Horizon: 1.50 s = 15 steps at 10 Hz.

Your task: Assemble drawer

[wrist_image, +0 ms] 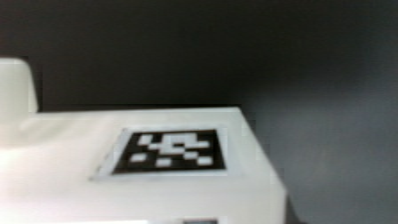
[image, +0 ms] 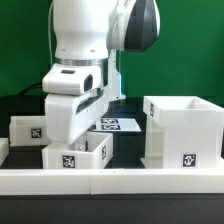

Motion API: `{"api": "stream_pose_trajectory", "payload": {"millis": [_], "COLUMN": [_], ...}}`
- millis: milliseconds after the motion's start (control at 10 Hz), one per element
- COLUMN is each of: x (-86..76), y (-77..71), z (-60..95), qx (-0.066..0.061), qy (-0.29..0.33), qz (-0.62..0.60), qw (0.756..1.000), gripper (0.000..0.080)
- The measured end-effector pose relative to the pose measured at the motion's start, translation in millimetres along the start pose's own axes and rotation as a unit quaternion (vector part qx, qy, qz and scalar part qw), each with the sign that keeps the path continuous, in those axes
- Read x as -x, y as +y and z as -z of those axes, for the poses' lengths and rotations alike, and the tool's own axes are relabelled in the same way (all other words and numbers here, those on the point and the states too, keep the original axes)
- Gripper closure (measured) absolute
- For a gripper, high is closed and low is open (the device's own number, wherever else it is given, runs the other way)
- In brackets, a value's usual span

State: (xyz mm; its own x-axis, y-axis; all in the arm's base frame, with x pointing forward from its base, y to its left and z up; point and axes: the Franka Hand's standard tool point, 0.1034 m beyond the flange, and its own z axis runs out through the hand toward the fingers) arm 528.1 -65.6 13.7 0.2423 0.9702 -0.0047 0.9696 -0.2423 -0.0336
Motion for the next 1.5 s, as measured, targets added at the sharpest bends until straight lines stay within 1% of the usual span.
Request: {"api": "stream_pose_trajectory", "payload": {"millis": [200, 300, 600, 700, 900, 1000, 1300, 1400, 1500], "x": [-6.9, -9.5, -7.7, -12.8, -33.0, -36.5, -34.3, -34.2, -34.5], "y": [-0.6, 0.5, -0.7, -1.5, 1.0, 0.5, 0.2, 0.8, 4.0], "z": [-0.3, -0.2, -2.8, -3.5, -0.6, -0.7, -1.5, -1.5, -1.0], "qx": [0.010, 0.011, 0.009, 0.008, 0.014, 0.015, 0.014, 0.017, 0.036], "qy": [-0.010, -0.018, -0.018, -0.020, -0.028, -0.028, -0.028, -0.027, -0.024], "qz": [0.083, 0.121, 0.112, 0.121, 0.138, 0.137, 0.135, 0.135, 0.135], "qw": [0.996, 0.992, 0.993, 0.992, 0.990, 0.990, 0.990, 0.990, 0.990], "gripper": [0.0758, 0.0758, 0.0758, 0.0758, 0.0758, 0.0758, 0.0758, 0.0758, 0.0758]}}
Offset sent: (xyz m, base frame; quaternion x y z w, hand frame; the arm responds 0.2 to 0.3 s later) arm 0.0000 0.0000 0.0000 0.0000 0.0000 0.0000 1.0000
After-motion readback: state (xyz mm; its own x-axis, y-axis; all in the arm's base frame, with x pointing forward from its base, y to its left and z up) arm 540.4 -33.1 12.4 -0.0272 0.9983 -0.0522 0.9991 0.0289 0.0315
